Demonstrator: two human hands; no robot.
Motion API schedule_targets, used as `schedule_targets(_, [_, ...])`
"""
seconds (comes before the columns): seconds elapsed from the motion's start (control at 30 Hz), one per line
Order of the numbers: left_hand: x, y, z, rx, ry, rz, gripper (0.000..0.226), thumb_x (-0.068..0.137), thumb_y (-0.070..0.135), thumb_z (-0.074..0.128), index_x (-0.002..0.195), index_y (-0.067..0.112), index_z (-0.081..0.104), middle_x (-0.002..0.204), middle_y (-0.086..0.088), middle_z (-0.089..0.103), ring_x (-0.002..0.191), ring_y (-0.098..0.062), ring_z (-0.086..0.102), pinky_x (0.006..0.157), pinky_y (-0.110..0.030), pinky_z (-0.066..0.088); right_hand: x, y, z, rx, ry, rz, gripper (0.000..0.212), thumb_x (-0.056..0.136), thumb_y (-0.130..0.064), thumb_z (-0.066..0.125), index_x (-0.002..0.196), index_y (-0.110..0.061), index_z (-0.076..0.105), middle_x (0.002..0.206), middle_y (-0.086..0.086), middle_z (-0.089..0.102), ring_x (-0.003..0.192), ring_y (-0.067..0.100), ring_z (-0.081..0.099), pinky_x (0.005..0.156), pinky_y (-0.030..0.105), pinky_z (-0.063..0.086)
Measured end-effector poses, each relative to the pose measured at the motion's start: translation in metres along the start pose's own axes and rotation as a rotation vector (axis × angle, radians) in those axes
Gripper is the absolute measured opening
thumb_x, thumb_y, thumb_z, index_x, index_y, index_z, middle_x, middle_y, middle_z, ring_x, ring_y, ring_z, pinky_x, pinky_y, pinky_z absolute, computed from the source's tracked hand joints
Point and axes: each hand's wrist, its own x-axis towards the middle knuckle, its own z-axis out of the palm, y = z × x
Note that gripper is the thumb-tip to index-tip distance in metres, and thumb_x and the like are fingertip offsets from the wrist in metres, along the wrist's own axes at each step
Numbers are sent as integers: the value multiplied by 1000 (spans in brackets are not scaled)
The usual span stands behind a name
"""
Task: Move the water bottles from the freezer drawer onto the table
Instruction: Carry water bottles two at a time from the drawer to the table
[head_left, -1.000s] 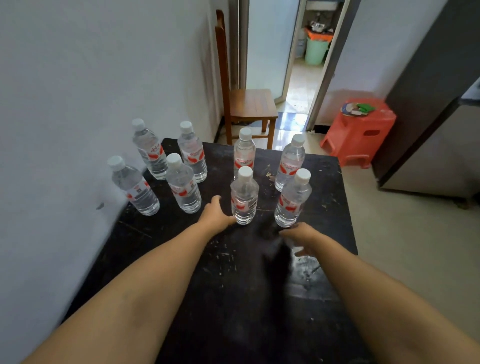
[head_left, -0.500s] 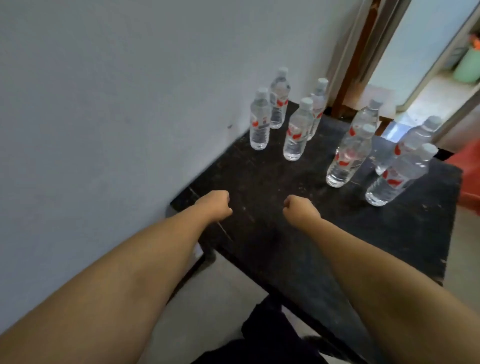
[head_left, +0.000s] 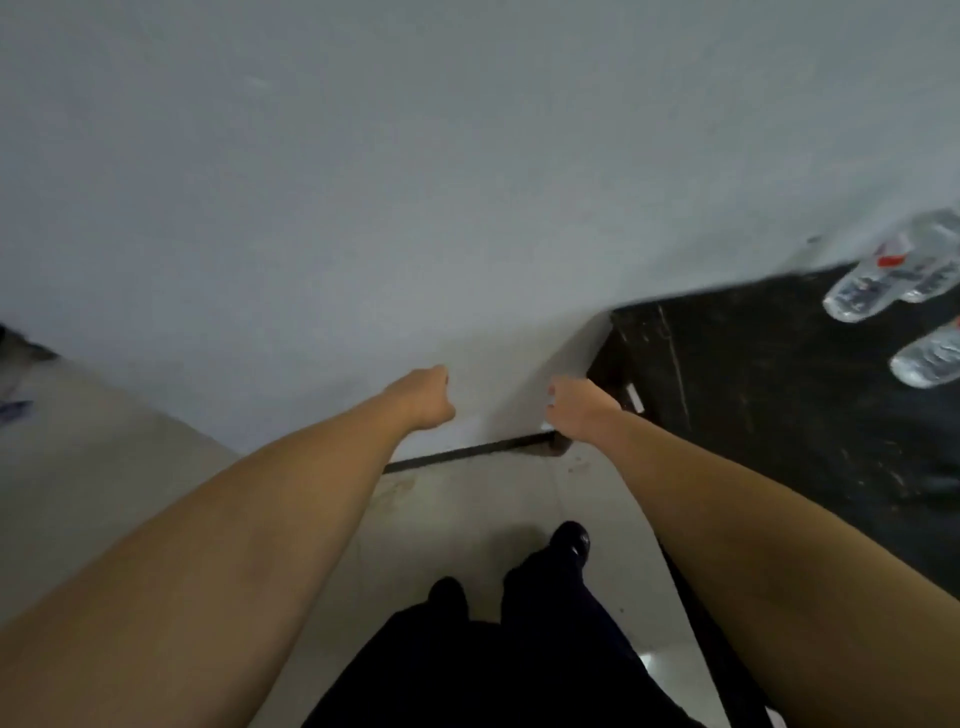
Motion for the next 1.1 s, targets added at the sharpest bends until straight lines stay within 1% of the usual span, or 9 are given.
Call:
schedule_targets(0.07, [-13,-33,4,-81,19,-84,46,93,20,53,135,7,40,128,-15,51,108,-28,55,83,-33,44,12,-30,6,-53,-35,-65,35,96,-19,45,128,-7,52,127,17,58,115,35,56,96,40,48])
schedule_targets(0.13, [-27,-60,9,-162,48,-167,45,94,20,53,135,8,40,130,-14,50,110,-29,54,84,-33,43,23,-56,11,-123,-102,-149,36,97,-20,43,130,-8,49,129,16,55,114,34,55,94,37,48])
schedule_targets(0.2, [-47,-88,17,-247,80,-260,44,93,20,52,134,7,41,129,-14,50,105,-27,54,81,-32,42,29,-88,17,-223,-171,-250,39,99,-21,41,135,-8,44,135,16,51,118,34,53,93,37,45])
schedule_targets(0.27, [-58,-105,21,-316,116,-329,42,92,19,53,131,6,42,126,-16,52,99,-27,54,80,-34,44,34,-108,19,-287,-172,-318,40,99,-23,41,136,-8,43,137,17,50,121,34,51,96,38,44])
schedule_targets(0.43, [-111,-138,49,-534,237,-617,43,90,16,55,130,1,45,130,-20,51,117,-34,53,97,-39,45,36,-175,41,-475,-234,-598,37,98,-20,42,133,-8,45,133,15,52,116,30,54,90,34,44])
schedule_targets(0.53, [-148,-140,80,-648,291,-789,48,91,16,55,136,2,43,135,-18,49,122,-32,50,98,-35,42,21,-207,61,-583,-279,-771,38,97,-22,44,133,-8,46,134,15,52,118,31,53,93,35,44])
schedule_targets(0.67, [-192,-126,127,-801,354,-955,48,91,21,55,135,5,44,133,-18,51,120,-33,51,94,-34,44,-9,-226,95,-755,-332,-936,43,96,-23,45,136,-7,44,139,17,49,125,32,50,100,38,43])
schedule_targets(0.87, [-283,-92,217,-1027,448,-1236,47,91,21,57,134,5,46,133,-16,52,119,-31,52,93,-32,45,-98,-243,163,-987,-423,-1190,42,96,-20,44,135,-6,48,139,18,51,125,33,51,102,37,43])
schedule_targets(1.1, [-378,-60,309,-1169,582,-1423,48,91,21,58,135,4,46,135,-18,51,122,-31,51,95,-30,43,-215,-238,245,-1100,-437,-1400,41,95,-21,47,132,-5,52,137,18,53,125,33,52,102,36,45])
